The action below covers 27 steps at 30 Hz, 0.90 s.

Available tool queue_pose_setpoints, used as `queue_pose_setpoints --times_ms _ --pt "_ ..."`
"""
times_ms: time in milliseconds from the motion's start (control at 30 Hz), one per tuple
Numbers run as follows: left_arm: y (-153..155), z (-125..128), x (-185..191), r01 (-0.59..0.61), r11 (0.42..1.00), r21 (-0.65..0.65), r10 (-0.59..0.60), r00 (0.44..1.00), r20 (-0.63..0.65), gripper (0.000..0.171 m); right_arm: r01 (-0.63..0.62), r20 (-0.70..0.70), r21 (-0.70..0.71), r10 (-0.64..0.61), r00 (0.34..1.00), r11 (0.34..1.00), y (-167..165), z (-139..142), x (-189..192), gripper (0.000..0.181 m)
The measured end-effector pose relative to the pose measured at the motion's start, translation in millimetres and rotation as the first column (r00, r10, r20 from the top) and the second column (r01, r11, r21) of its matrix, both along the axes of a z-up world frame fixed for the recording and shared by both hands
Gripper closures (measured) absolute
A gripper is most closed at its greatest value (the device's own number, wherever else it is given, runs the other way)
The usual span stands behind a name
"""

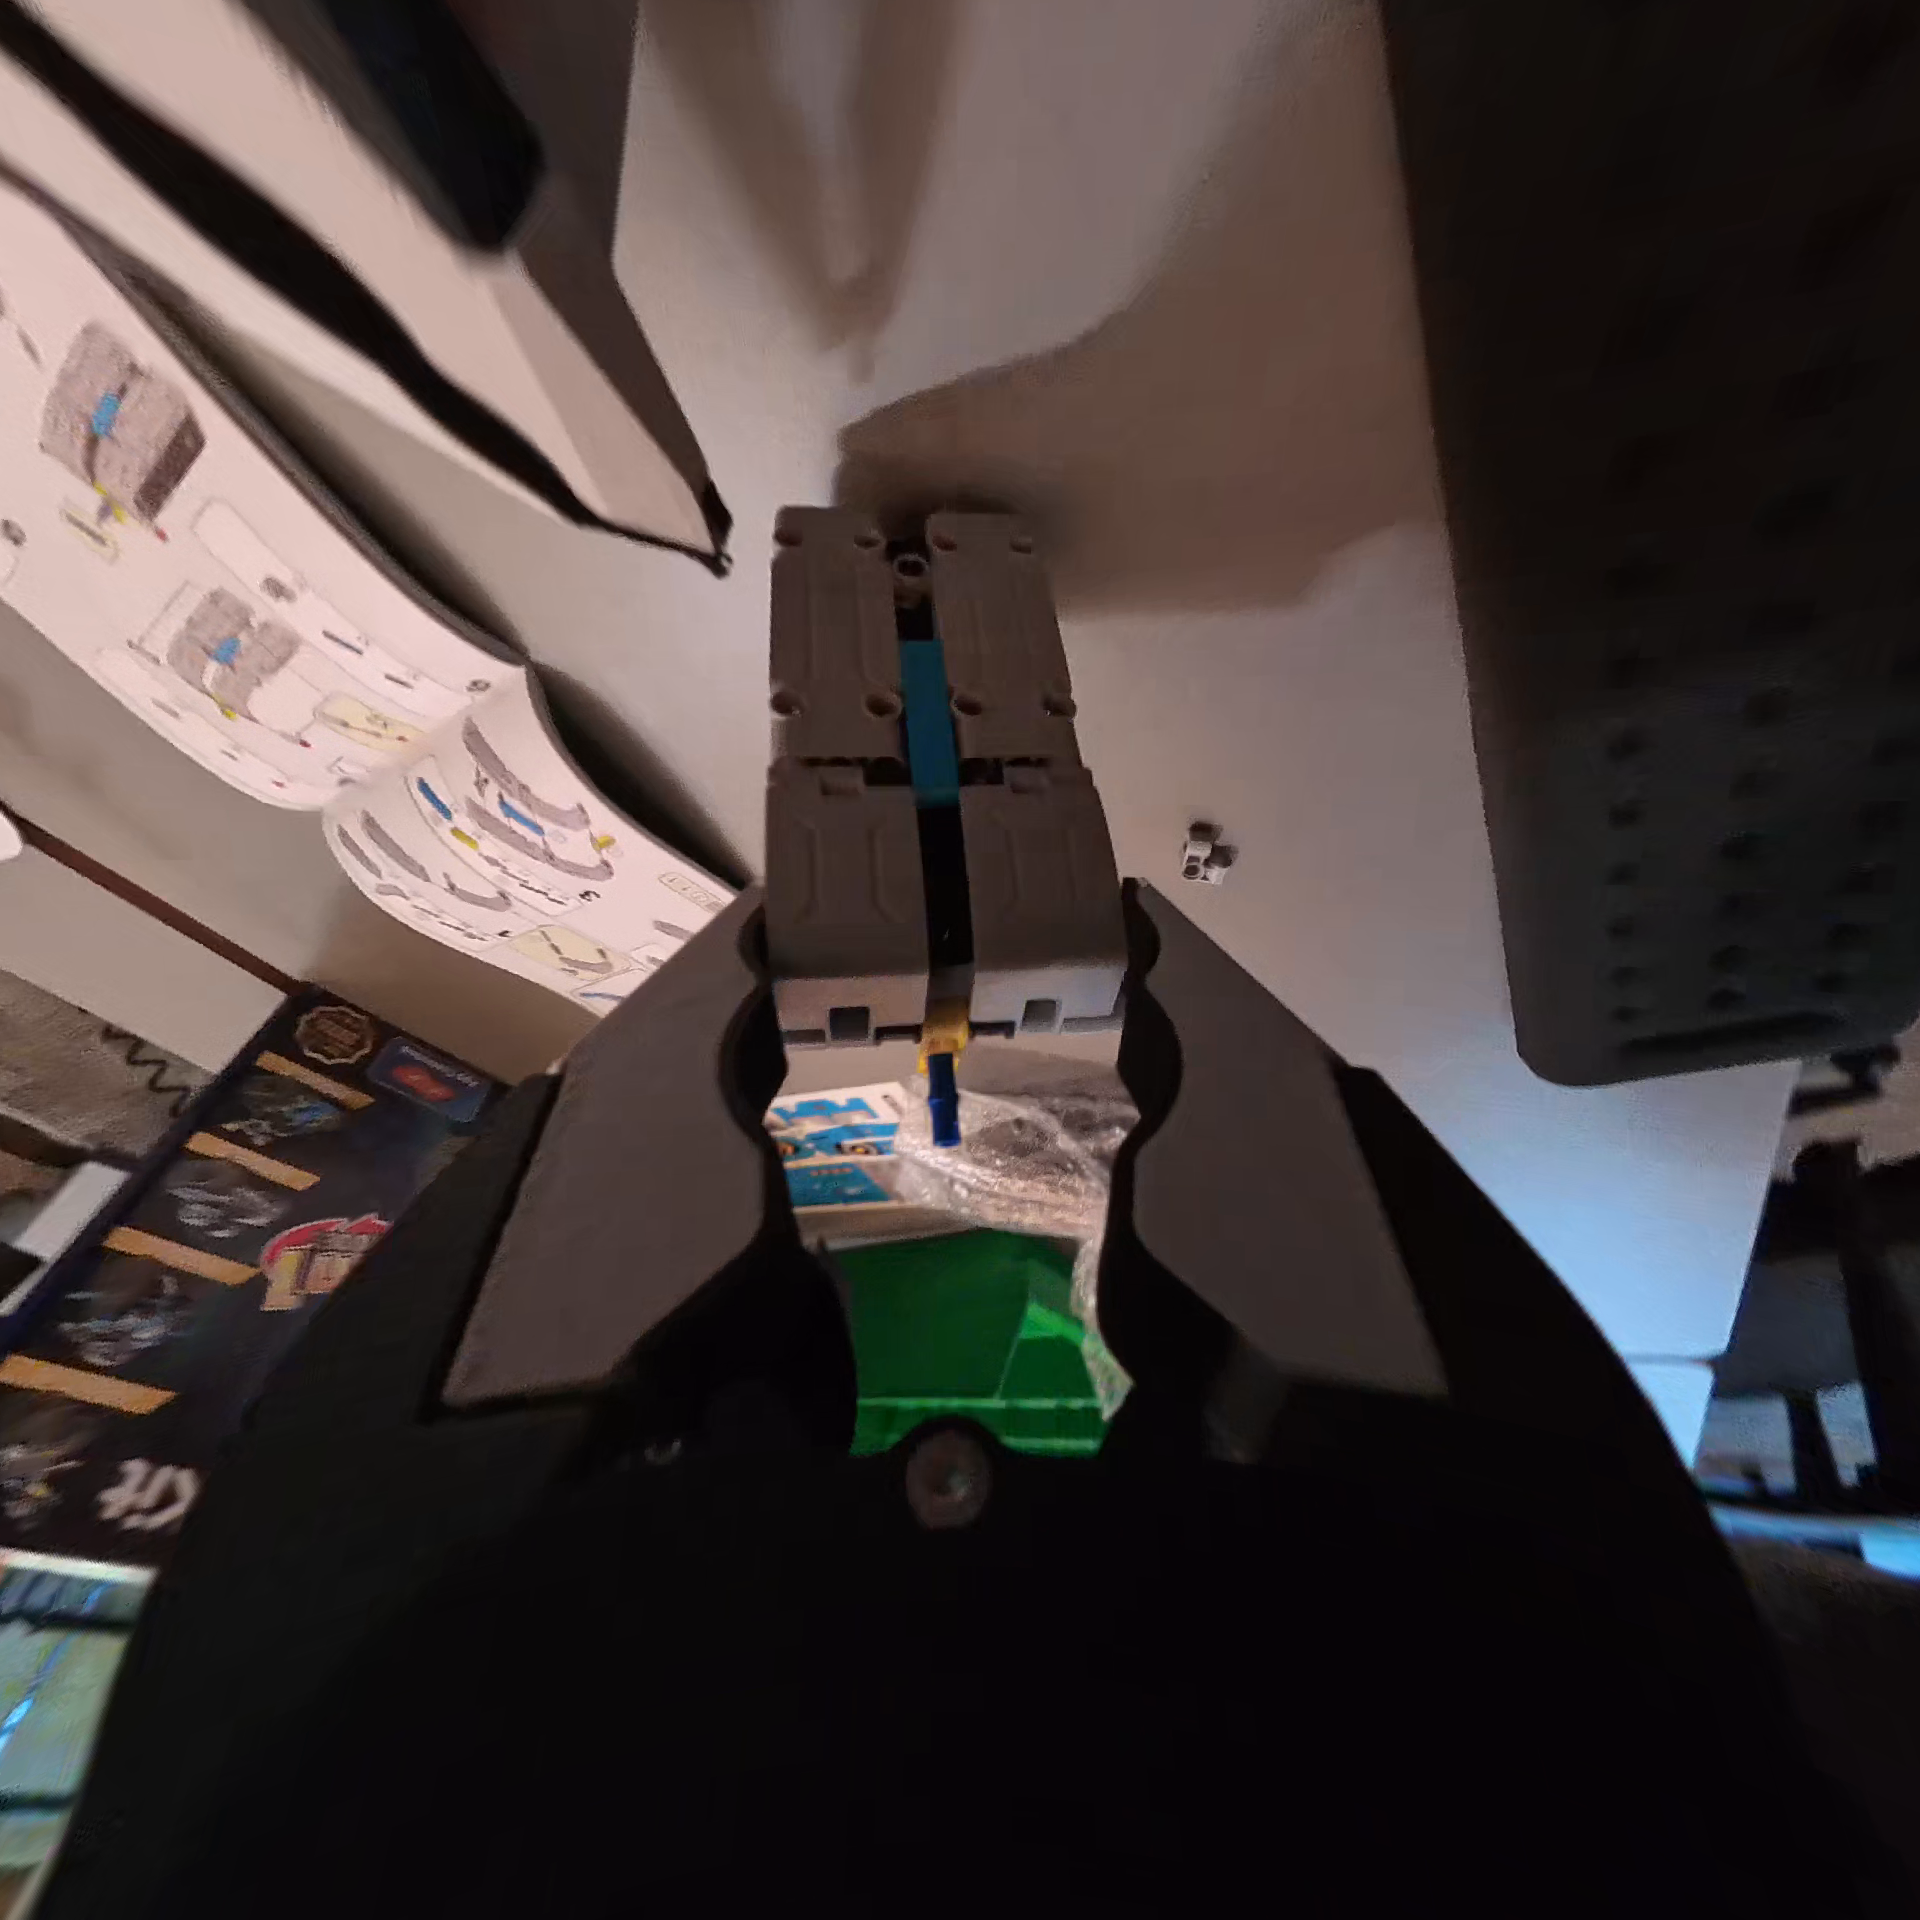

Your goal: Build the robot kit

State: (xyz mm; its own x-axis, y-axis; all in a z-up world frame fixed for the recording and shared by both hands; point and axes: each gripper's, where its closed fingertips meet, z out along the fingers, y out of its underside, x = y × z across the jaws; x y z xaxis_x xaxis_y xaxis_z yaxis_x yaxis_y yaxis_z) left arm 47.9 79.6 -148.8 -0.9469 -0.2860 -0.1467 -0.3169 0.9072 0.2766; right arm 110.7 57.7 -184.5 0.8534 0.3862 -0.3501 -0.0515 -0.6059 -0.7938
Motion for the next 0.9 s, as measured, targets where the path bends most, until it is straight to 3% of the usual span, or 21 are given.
queue_pose_setpoints --times_ms 133,300,567,900 --pt "-9.9 -0.2 7.5 0.026 0.996 0.086 -0.018 0.995 -0.093 0.108 -0.011 0.013 0.002 0.011 1.0 1.0 -1.0 -1.3 -3.8 0.178" --pt "-16.9 -3.7 13.8 -0.026 0.997 0.066 0.037 0.986 -0.163 0.107 -0.009 0.061 -0.018 0.01 0.998 1.0 -0.7 -8.9 -4.0 0.178" --pt "-14.6 -10.4 19.5 -0.094 0.995 0.042 0.099 0.984 -0.147 0.106 -0.02 0.071 -0.04 0.022 0.997 0.999 0.1 -14.5 -4.3 0.178" --pt "-21.3 -12.4 21.5 -0.145 0.986 -0.078 0.139 0.987 -0.083 0.105 -0.011 0.049 -0.047 0.013 0.999 0.999 3.0 -15.7 -1.4 0.178"
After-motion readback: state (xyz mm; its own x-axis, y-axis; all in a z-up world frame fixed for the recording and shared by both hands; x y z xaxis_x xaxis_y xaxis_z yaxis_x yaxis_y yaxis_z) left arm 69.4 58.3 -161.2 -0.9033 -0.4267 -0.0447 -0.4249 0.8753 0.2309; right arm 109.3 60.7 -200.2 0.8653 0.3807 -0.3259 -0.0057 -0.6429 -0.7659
